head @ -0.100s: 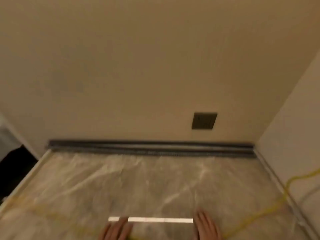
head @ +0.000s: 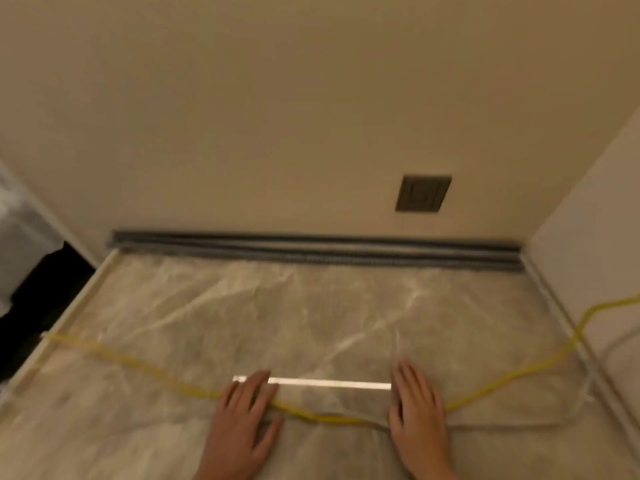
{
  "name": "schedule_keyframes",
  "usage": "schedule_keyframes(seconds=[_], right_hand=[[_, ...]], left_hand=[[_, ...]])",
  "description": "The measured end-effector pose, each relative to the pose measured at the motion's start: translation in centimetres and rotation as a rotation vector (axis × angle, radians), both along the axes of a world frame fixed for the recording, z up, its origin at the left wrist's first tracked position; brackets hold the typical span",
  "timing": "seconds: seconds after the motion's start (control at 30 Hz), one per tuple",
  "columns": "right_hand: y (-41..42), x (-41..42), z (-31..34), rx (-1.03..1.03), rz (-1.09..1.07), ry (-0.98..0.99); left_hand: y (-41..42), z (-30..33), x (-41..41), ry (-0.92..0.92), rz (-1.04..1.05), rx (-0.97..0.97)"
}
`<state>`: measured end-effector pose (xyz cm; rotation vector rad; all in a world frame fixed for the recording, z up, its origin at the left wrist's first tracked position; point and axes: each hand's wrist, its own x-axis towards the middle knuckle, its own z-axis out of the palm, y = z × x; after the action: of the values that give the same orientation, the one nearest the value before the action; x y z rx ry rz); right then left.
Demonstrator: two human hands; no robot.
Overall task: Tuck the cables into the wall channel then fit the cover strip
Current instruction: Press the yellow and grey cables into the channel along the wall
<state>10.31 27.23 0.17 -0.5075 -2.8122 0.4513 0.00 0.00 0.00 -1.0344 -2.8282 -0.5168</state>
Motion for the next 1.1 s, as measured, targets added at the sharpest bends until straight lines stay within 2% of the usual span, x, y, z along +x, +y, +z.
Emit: schedule_keyframes(seconds=[0.1, 0.27, 0.4, 0.47, 0.6, 0.7, 0.83, 0.9, 0.97, 1.1], right_hand=[[-0.2, 0.1, 0.1, -0.031, -0.048, -0.088], [-0.3, 0.1, 0.1, -0.044, -0.055, -0.093], [-1.8, -1.1, 0.5, -0.138, 0.059, -0.084], [-3.1, -2.3, 0.8, -0.183, 0.171, -0.063], [-6.6, -5.0, 1.4, -0.252, 0.411, -0.036], [-9.1, -7.0, 1.6, -0.235, 0.613, -0.053], [-11.7, -9.2, 1.6, -0.121, 0.829, -0.1], [-12.3, -9.8, 1.4, -0.051, 0.899, -0.141], [-12.7, -10.2, 1.2, -0.014, 0.922, -0.148], [-12.7, -11.5, 0.8, 0.048, 0.897, -0.137]], left_hand=[[-0.4, -0.5, 0.5, -0.083, 0.017, -0.019], [-0.6, -0.5, 0.7, -0.056, 0.018, -0.019], [-0.9, -0.3, 0.6, -0.089, 0.043, 0.132], [-1.1, -0.2, 0.4, -0.055, 0.174, 0.236], [-2.7, -0.2, -1.0, 0.023, 0.781, 0.339], [-5.0, 0.0, -2.7, -0.049, 1.129, 0.355], [-8.7, 0.3, -5.5, -0.169, 1.443, 0.561], [-10.4, 0.4, -7.1, -0.229, 1.529, 0.697], [-11.7, 0.5, -8.7, -0.238, 1.503, 0.78], [-13.1, 1.1, -12.5, -0.249, 1.43, 0.814]])
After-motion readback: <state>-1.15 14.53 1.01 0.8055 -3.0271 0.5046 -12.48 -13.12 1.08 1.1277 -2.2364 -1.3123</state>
